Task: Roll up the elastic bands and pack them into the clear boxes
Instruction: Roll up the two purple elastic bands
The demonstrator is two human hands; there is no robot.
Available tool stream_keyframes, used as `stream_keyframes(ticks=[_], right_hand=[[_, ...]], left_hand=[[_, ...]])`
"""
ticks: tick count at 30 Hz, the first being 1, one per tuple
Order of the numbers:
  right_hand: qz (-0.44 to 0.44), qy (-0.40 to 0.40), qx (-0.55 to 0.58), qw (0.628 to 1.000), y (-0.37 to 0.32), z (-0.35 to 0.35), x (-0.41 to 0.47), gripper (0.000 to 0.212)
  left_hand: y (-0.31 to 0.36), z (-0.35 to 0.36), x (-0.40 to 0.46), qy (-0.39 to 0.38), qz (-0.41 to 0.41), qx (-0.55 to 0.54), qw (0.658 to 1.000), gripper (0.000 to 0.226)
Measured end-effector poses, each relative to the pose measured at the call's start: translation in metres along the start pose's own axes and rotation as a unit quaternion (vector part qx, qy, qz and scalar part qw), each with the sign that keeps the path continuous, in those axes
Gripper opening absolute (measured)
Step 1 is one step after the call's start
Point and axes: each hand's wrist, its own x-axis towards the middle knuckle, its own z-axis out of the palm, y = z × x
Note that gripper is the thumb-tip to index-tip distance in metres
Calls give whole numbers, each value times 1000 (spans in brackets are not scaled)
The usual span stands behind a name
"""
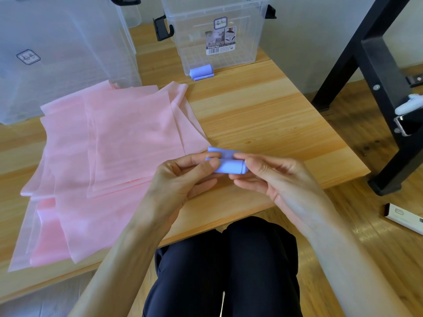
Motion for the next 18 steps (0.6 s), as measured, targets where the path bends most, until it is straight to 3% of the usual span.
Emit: stream_keyframes(ticks=[10, 18], right_hand=[[18, 13, 50, 999, 4, -1, 3, 23], [12, 19, 30, 999, 4, -2, 3, 16]], left_hand=[[-2, 4, -3, -27, -13, -23, 999, 22], [-3, 6, -4, -3, 15, -14, 1000, 23]])
